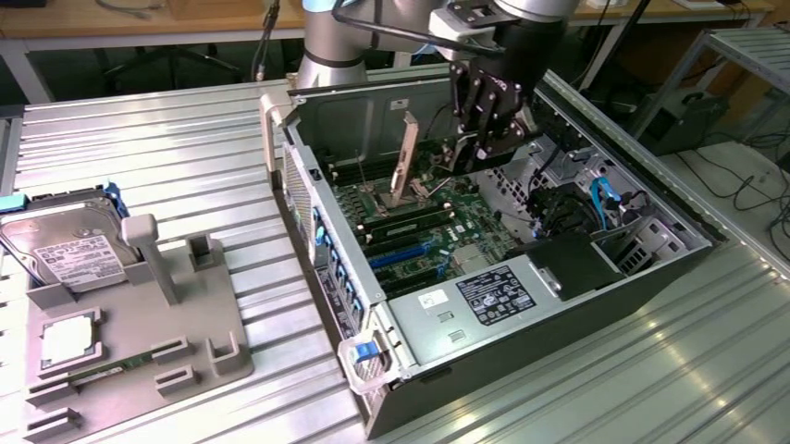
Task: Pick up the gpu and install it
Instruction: 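Insert the gpu into the slot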
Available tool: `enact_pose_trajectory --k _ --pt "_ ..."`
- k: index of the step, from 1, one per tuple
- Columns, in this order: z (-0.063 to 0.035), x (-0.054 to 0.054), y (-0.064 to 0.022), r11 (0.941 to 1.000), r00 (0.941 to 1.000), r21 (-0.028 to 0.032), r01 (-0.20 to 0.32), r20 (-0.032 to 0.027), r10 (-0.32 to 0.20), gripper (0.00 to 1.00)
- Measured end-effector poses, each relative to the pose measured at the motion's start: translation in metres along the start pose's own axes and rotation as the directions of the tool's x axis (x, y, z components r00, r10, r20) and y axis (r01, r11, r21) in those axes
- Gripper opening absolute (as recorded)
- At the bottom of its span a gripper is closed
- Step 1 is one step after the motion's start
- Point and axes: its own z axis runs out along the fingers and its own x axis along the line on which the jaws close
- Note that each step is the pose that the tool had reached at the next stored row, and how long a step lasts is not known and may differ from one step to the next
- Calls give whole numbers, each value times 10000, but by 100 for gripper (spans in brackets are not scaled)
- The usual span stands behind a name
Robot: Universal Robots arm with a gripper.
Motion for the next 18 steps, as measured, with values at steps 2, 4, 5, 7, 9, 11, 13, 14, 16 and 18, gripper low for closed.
enact_pose_trajectory --k 2,4,5,7,9,11,13,14,16,18 --pt "32 -2 0 10000 10000 0 0 0 0 28" --pt "90 -5 0 10000 10000 0 0 1 0 28" --pt "108 -6 0 10000 10000 0 0 1 0 28" --pt "166 -7 0 10000 10000 1 0 7 0 28" --pt "191 -7 1 10000 10000 1 -1 30 1 28" --pt "203 -6 1 10000 10000 3 -2 76 2 28" --pt "204 -7 0 10000 10000 3 0 82 0 28" --pt "204 -7 0 10000 10000 3 0 82 0 28" --pt "204 -6 1 10000 10000 3 -1 83 0 28" --pt "206 -7 3 10000 10000 4 0 85 0 28"
